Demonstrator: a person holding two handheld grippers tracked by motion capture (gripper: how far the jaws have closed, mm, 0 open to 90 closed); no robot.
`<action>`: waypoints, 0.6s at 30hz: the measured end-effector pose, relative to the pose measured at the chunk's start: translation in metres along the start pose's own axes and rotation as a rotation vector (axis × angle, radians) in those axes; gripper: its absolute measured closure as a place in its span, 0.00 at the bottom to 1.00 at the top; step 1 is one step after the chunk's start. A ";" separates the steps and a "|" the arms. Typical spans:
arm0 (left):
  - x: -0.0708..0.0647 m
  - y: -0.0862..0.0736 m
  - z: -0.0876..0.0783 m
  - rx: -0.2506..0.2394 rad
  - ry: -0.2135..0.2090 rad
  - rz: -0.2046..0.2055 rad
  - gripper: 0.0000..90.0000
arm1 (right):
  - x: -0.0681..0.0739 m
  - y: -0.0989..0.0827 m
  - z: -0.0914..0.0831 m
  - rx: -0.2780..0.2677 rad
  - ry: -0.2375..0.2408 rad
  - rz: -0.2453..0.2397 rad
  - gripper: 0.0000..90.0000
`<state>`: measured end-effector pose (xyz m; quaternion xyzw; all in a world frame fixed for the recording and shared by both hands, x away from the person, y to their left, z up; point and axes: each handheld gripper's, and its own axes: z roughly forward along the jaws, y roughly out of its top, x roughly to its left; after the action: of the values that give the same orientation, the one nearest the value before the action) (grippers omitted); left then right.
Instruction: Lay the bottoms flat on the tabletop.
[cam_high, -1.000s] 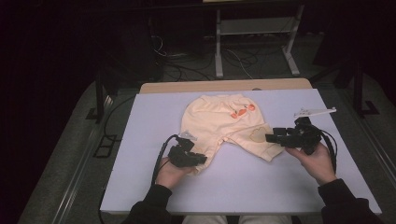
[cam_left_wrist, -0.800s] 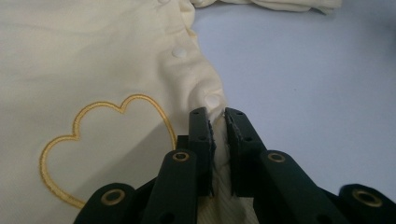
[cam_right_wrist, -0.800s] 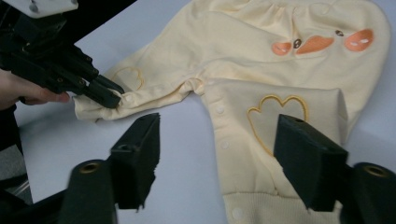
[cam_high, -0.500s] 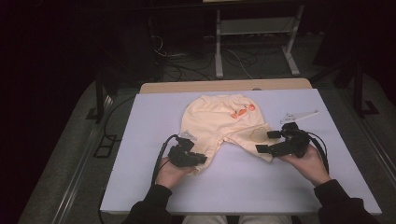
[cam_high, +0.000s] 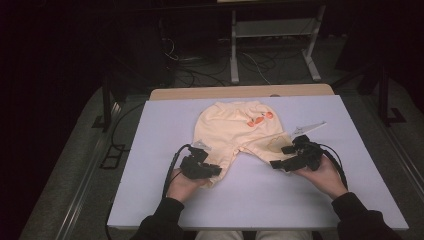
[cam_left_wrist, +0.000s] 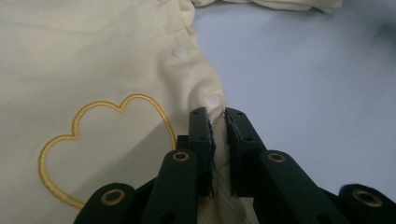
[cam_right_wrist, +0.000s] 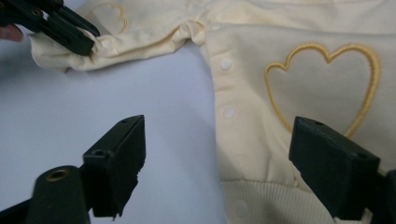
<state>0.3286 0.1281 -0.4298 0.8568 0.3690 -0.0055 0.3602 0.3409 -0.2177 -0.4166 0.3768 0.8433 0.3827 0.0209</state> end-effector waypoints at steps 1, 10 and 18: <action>0.000 0.000 0.000 0.001 0.000 0.000 0.89 | 0.000 -0.001 0.002 0.008 -0.003 -0.006 0.25; 0.000 0.000 0.000 0.000 -0.001 -0.001 0.89 | -0.006 -0.005 0.018 0.100 -0.076 -0.049 0.48; -0.001 0.000 0.000 -0.001 0.002 -0.003 0.89 | -0.004 -0.006 0.022 0.128 -0.135 -0.096 0.76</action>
<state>0.3283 0.1277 -0.4297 0.8562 0.3704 -0.0052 0.3602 0.3471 -0.2089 -0.4365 0.3613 0.8798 0.3005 0.0721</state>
